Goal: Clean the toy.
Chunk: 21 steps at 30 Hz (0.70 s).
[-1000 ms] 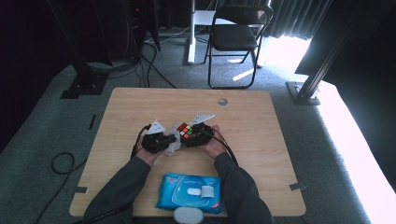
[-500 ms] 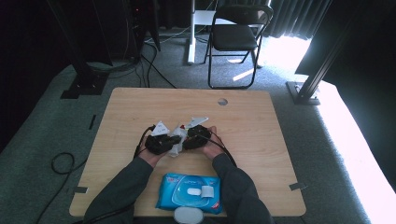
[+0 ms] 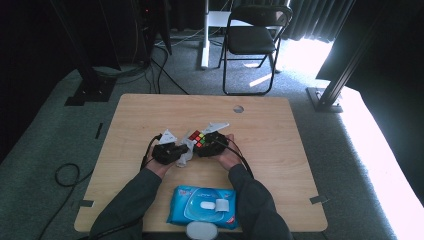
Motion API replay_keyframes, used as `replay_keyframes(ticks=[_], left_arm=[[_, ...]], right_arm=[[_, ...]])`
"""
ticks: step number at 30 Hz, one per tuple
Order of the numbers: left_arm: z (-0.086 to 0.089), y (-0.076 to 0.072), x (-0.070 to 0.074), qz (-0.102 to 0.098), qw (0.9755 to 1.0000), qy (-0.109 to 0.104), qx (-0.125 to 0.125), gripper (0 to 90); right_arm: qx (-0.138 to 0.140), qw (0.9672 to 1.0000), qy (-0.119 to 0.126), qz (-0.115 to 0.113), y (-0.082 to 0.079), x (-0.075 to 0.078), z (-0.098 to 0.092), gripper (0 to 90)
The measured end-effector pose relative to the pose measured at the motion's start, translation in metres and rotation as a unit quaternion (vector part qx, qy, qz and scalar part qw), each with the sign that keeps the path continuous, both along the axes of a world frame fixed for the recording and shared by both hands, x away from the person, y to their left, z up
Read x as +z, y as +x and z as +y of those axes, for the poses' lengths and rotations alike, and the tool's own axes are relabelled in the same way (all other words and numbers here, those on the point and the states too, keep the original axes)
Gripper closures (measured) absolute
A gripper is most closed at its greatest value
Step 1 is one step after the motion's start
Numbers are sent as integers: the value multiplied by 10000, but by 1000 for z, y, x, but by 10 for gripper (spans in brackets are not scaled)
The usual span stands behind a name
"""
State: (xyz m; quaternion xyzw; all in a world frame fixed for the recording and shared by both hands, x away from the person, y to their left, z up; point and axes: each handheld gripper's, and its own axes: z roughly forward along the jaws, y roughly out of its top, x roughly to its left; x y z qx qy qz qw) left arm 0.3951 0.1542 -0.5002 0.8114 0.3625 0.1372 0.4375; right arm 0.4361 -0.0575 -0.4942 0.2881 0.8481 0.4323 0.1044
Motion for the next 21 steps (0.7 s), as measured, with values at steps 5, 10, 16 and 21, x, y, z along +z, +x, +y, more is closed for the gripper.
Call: replay_keyframes(ticks=[5, 10, 16, 21], left_arm=[[-6, -1, -3, 42, 9999, 64, -88, 860], [-10, -2, -6, 85, 9999, 89, -121, 861], [-18, -5, -7, 97, 9994, 158, -283, 860], [-27, -10, -5, 29, 9989, 121, -452, 860]], right_arm=[[-54, 10000, 5, -26, 1, 2, 1, 340], [-143, 9999, 64, -26, 1, 3, 2, 340], [-204, 9997, 163, -27, 2, 4, 3, 340], [-271, 9995, 129, 12, 3, 2, 4, 340]])
